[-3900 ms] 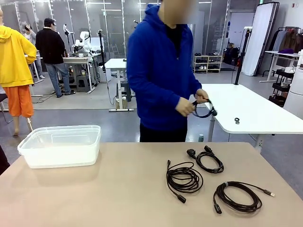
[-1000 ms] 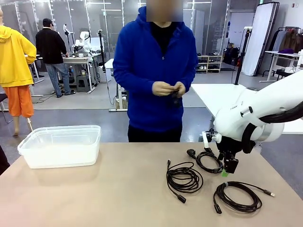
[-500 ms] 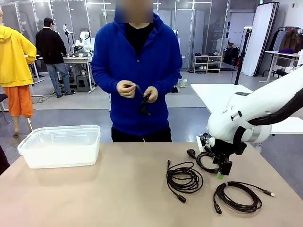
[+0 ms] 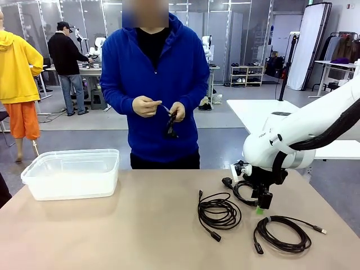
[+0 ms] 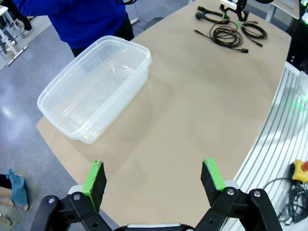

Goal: Organize and store the cables.
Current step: Place the Power Cable into the Organizing box.

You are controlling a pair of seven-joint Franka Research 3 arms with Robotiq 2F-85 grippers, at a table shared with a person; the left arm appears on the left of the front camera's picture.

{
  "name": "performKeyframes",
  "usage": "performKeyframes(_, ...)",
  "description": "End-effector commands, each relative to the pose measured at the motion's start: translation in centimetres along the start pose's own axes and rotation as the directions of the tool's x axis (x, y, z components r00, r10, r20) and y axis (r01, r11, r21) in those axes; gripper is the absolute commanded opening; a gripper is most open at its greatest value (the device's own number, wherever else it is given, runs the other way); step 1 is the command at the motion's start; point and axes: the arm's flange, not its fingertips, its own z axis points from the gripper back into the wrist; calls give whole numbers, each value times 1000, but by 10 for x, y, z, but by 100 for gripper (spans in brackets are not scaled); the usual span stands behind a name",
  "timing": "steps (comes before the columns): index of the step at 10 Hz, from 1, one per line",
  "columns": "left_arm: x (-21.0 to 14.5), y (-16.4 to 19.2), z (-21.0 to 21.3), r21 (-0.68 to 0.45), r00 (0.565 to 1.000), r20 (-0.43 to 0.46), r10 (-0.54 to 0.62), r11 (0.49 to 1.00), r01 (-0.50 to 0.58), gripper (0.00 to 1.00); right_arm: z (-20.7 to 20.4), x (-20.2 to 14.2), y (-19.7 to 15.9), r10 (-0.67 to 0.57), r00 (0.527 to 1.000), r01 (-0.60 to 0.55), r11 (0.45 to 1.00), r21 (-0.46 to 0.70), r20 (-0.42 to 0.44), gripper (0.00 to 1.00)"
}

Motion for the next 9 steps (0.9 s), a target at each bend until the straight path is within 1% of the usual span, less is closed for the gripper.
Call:
performKeyframes(1, 0, 0, 0, -6, 1000, 7, -13, 1000, 13, 100, 1, 3, -7, -25, 999, 25, 1000, 2, -32, 41)
performKeyframes(2, 0, 0, 0, -6, 1000, 7, -13, 1000, 13, 100, 1, 3, -7, -27, 999, 27, 1000, -6, -43, 14)
performKeyframes(3, 0, 0, 0, -6, 1000, 7, -13, 1000, 13, 100, 0, 3, -7, -31, 998, 30, 999, -9, -53, 0)
performKeyframes(4, 0, 0, 0, -6, 1000, 7, -13, 1000, 13, 100, -1, 2, -7, -36, 998, 36, 999, -8, -56, 0)
performKeyframes(5, 0, 0, 0, -6, 1000, 7, -13, 1000, 13, 100, -1, 2, -7, -37, 998, 36, 999, -8, -51, 3)
performKeyframes(6, 0, 0, 0, -6, 1000, 7, -13, 1000, 13, 100, 1, 2, -7, -34, 998, 33, 999, -11, -47, 0)
performKeyframes(9, 0, 0, 0, -6, 1000, 7, -13, 1000, 13, 100, 2, 2, -7, -30, 998, 29, 1000, -11, -51, 0)
